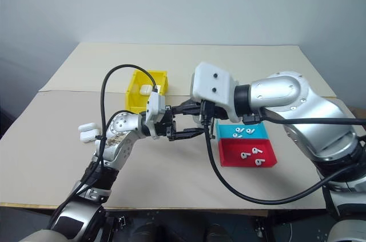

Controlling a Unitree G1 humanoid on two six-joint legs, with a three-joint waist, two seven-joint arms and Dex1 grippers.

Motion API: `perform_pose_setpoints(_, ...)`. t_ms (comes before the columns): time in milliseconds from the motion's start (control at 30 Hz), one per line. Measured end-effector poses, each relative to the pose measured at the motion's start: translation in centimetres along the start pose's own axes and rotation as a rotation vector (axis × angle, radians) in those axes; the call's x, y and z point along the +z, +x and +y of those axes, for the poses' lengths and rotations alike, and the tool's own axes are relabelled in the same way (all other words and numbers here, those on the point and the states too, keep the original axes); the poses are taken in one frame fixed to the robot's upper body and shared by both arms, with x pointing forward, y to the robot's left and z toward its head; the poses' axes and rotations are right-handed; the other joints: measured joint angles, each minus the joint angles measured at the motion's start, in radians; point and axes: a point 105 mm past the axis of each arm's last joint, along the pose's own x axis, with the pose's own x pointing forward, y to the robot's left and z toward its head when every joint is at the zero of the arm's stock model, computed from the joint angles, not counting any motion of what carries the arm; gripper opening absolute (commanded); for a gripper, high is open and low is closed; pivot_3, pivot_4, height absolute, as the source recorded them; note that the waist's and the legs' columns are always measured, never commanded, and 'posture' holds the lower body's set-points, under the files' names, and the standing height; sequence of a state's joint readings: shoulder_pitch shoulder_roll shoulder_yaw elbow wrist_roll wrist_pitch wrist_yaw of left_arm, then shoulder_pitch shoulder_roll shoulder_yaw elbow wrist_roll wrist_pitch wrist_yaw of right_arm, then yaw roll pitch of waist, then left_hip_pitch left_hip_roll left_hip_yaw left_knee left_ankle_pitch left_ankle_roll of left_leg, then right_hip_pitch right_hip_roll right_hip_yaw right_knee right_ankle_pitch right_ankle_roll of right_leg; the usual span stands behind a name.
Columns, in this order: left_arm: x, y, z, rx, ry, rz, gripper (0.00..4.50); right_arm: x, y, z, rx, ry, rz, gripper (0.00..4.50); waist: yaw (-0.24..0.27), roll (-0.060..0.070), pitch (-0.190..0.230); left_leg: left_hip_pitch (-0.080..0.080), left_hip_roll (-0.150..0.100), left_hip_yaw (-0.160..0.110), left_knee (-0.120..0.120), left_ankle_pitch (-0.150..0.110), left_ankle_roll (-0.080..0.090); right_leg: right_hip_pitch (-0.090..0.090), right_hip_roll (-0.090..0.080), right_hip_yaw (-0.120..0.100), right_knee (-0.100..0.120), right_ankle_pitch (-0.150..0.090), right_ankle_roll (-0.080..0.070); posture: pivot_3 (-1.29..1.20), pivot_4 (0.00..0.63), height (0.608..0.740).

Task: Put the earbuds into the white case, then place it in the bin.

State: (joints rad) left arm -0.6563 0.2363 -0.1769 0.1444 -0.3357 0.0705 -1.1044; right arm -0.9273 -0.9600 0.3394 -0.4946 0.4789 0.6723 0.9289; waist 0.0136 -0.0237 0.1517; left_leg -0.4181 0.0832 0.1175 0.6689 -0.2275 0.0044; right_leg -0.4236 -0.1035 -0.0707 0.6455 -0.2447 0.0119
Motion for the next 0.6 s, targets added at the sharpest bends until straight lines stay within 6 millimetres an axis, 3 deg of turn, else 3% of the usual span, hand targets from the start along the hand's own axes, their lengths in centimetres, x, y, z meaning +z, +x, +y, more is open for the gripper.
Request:
perform_pose_setpoints(200, -0.1, -1.4, 0.6, 0.094, 0.002, 0.018, 2.78, -1.6, -1.4, 0.2, 0.015, -0.01, 0.048, 0.02, -0.003, 0.0, 0.0, 0.001, 0.0, 0.0, 0.001, 0.0, 0.0, 0.0, 0.0, 0.0, 0.001, 0.0, 0.0, 0.0, 0.15, 0.74)
perform_pose_setpoints(367, 0.8, -2.5, 1.0, 0.176, 0.033, 0.0, 2.78, -1.7, -2.2, -1.2, -0.087, 0.089, -0.023, 0.02, -0.003, 0.0, 0.0, 0.002, 0.001, 0.0, 0.0, 0.0, 0.0, 0.001, 0.001, 0.0, 0.001, 0.0, 0.0, 0.0, 0.15, 0.74)
perform_pose_setpoints(500, 2.2, -3.8, 3.5, 0.381, 0.062, -0.013, 2.78, -1.1, -3.8, -3.1, -0.248, 0.25, -0.18, 0.02, 0.002, 0.0, 0.0, 0.002, 0.001, -0.002, 0.0, 0.0, 0.0, 0.002, 0.001, -0.001, 0.001, 0.0, 0.0, 0.0, 0.15, 0.74)
perform_pose_setpoints(600, 2.7, -6.1, 7.1, 0.62, 0.075, 0.04, 2.78, -2.8, -4.9, -2.8, -0.333, 0.335, -0.167, 0.02, 0.012, 0.0, 0.0, 0.002, 0.0, -0.001, 0.0, 0.0, 0.0, 0.003, -0.001, -0.002, 0.0, 0.001, 0.0, 0.0, 0.15, 0.74)
